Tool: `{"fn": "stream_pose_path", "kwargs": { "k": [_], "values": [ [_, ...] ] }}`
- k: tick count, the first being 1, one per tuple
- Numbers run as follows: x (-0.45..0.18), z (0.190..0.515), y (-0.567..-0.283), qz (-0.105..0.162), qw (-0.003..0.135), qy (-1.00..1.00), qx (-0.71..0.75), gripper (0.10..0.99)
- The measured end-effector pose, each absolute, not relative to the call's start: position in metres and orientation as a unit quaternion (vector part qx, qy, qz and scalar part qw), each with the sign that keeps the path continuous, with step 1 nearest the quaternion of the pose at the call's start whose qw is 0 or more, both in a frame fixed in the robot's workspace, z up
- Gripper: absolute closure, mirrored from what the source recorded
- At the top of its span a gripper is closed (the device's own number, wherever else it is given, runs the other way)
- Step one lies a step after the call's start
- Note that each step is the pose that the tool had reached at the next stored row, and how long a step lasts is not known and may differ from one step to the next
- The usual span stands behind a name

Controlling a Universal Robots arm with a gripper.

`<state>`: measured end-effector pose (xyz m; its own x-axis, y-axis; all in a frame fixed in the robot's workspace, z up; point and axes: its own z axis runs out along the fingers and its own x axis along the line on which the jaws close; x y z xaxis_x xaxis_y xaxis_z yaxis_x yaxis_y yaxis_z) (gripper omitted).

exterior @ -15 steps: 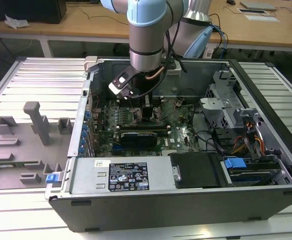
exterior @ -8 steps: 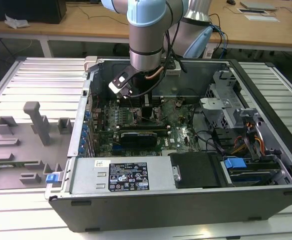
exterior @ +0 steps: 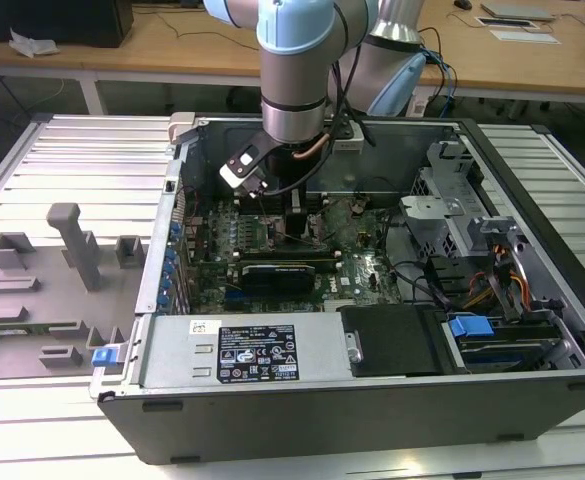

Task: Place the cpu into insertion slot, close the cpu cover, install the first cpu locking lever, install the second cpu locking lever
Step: 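Place the cpu into insertion slot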

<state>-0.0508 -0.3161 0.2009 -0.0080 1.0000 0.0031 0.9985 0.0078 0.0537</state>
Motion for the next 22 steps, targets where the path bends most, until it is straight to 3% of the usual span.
{"fn": "stream_pose_path", "kwargs": {
  "k": [9,12,13,22],
  "values": [
    [-0.0508,0.2003,-0.3161,0.020,0.018,0.710,0.704,0.549],
    [-0.0509,0.2003,-0.3161,0.020,0.018,0.710,0.704,0.537],
    [-0.0509,0.2003,-0.3161,0.020,0.018,0.710,0.704,0.471],
    [-0.0510,0.2043,-0.3161,0.020,0.018,0.710,0.704,0.471]
  ]
}}
